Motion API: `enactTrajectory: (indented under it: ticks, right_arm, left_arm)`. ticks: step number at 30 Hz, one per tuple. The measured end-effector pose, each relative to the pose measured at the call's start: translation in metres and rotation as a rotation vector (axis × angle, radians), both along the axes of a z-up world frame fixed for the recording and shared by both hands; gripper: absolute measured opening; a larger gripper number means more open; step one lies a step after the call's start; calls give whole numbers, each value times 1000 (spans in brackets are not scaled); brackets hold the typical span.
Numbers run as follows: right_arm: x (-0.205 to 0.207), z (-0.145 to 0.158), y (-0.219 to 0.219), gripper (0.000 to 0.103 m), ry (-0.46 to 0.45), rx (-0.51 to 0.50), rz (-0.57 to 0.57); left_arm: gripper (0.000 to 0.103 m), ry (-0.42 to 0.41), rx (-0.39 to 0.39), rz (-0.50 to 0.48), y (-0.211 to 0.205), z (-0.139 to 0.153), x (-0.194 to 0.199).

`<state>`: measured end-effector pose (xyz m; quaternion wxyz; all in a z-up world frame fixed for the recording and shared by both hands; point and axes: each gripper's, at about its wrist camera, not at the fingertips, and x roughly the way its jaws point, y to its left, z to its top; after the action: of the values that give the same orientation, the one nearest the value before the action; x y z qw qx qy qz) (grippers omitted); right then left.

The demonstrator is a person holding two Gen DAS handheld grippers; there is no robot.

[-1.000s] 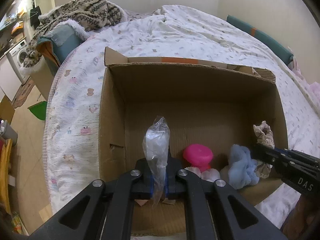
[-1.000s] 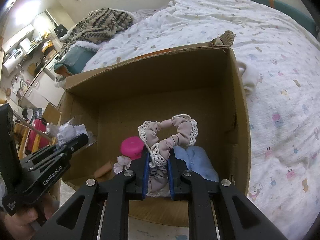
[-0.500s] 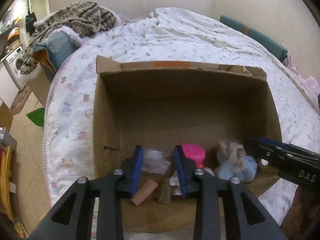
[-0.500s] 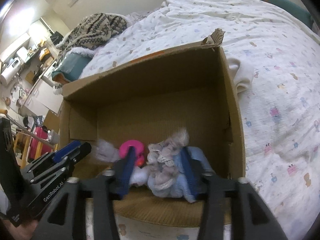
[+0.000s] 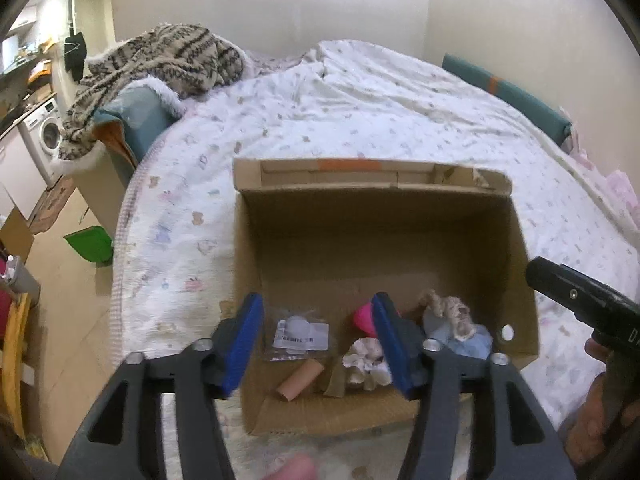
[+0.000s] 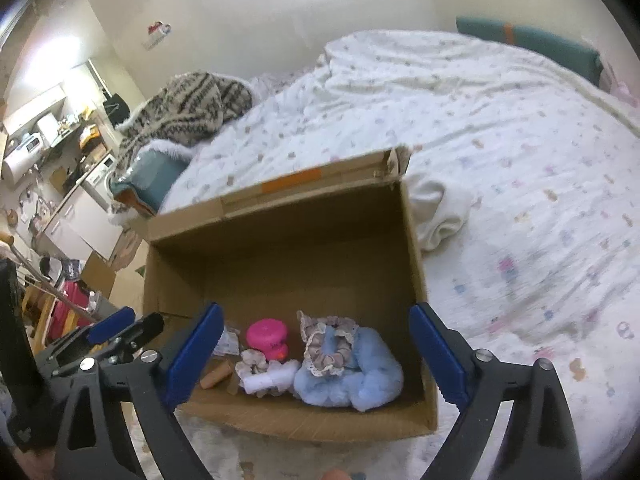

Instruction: Organize soft objects

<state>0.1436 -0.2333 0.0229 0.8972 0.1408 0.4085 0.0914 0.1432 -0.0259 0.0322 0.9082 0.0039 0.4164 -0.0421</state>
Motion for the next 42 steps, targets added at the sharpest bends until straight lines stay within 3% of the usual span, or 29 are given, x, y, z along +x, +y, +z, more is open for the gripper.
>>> enactTrajectory:
  ticks: [3, 5, 12, 24, 29, 42]
  right_arm:
    - [-13, 12, -5, 103, -37, -9, -27]
    - [-23, 19, -7, 103, -55, -15, -35]
    - [-62, 38, -1, 103, -138, -83, -25]
    - [-112, 35, 19, 103, -190, -153, 22]
    - [-119, 20, 22, 103, -166, -167, 20]
    - [-105, -4, 16, 103, -99, -174, -27]
  left_arm:
    - [66, -26, -40, 27, 8, 14, -14]
    - [78, -32, -49, 33, 12, 20, -21]
    - [97, -84, -12, 49, 22, 36, -60]
    - [101, -101, 14, 96, 33, 26, -116]
    - [101, -128, 36, 106, 31, 18, -125]
    - [101, -68, 2, 141, 36, -1, -115]
